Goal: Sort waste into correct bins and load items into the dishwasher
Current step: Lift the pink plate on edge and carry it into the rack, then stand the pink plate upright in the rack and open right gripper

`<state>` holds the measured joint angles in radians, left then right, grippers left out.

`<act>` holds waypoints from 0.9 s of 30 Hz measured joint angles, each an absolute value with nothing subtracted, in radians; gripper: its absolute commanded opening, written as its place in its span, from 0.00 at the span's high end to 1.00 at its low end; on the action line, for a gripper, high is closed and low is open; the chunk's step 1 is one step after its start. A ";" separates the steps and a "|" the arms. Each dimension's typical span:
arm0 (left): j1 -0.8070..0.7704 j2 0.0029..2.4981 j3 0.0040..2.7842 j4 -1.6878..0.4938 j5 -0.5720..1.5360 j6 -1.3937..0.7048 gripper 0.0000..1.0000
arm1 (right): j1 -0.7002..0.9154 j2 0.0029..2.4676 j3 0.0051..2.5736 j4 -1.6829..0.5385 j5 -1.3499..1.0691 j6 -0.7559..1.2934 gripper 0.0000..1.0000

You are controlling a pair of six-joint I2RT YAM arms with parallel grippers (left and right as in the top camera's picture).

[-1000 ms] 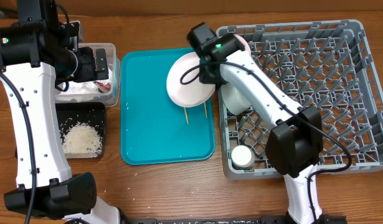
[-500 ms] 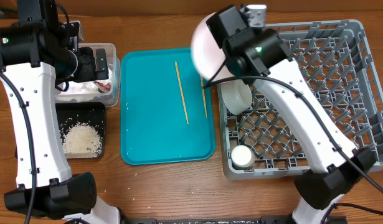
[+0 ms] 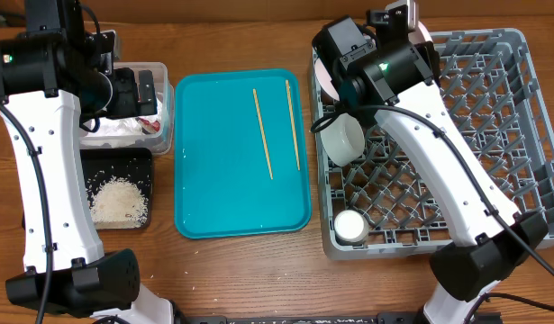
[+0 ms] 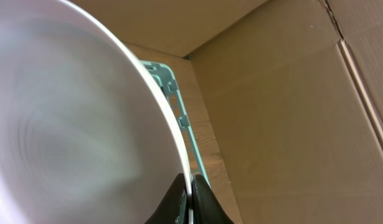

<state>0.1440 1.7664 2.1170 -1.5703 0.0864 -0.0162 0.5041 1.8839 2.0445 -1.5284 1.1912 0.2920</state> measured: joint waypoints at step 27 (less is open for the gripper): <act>0.144 1.766 2.117 -1.571 0.086 -0.016 0.00 | 0.441 1.884 1.752 -1.281 1.113 0.283 0.96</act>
<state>0.1440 1.7664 2.1170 -1.5707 0.0864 -0.0162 0.4408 1.8839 1.7519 -1.2812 1.1133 0.2832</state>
